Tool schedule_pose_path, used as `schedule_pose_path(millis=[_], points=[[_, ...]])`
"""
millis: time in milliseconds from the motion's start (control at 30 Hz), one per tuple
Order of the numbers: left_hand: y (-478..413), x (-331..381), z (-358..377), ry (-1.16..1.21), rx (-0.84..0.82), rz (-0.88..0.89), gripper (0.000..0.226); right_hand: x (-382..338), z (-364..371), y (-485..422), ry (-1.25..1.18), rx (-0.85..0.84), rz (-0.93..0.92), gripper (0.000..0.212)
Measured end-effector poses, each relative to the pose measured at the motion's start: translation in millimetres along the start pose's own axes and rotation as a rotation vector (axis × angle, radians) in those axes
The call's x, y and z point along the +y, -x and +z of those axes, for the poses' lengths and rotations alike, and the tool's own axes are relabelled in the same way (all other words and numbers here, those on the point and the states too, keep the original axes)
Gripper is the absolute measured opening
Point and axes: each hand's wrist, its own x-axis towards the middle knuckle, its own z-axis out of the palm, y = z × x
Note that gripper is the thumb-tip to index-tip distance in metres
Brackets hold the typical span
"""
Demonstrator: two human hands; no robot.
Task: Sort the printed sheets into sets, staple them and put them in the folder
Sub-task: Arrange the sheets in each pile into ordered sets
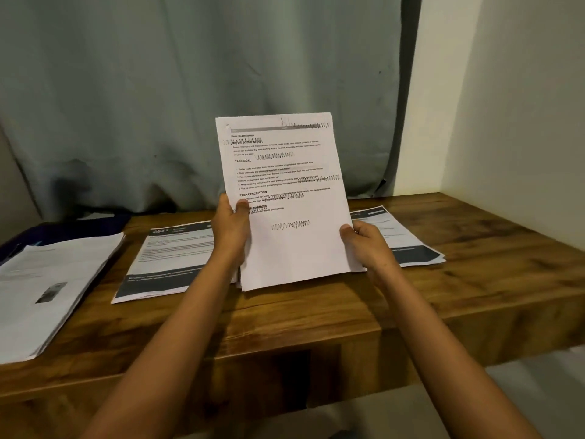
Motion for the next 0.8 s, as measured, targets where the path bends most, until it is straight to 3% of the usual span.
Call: schedule_pose_path(millis=[167, 333, 667, 800], points=[[-1, -13, 50, 0.044, -0.065, -0.061, 0.024, 22, -43, -1, -0.028, 0.085, 0.007, 0.017], [4, -20, 114, 0.108, -0.306, -0.222, 0.027, 38, -98, -20, 0.013, 0.276, 0.051, 0.021], [51, -17, 231, -0.07, -0.678, -0.221, 0.032, 69, -225, -79, 0.169, 0.46, 0.262, 0.029], [73, -25, 248, 0.001, -0.835, -0.336, 0.049, 82, -268, -105, 0.281, 0.469, 0.346, 0.03]])
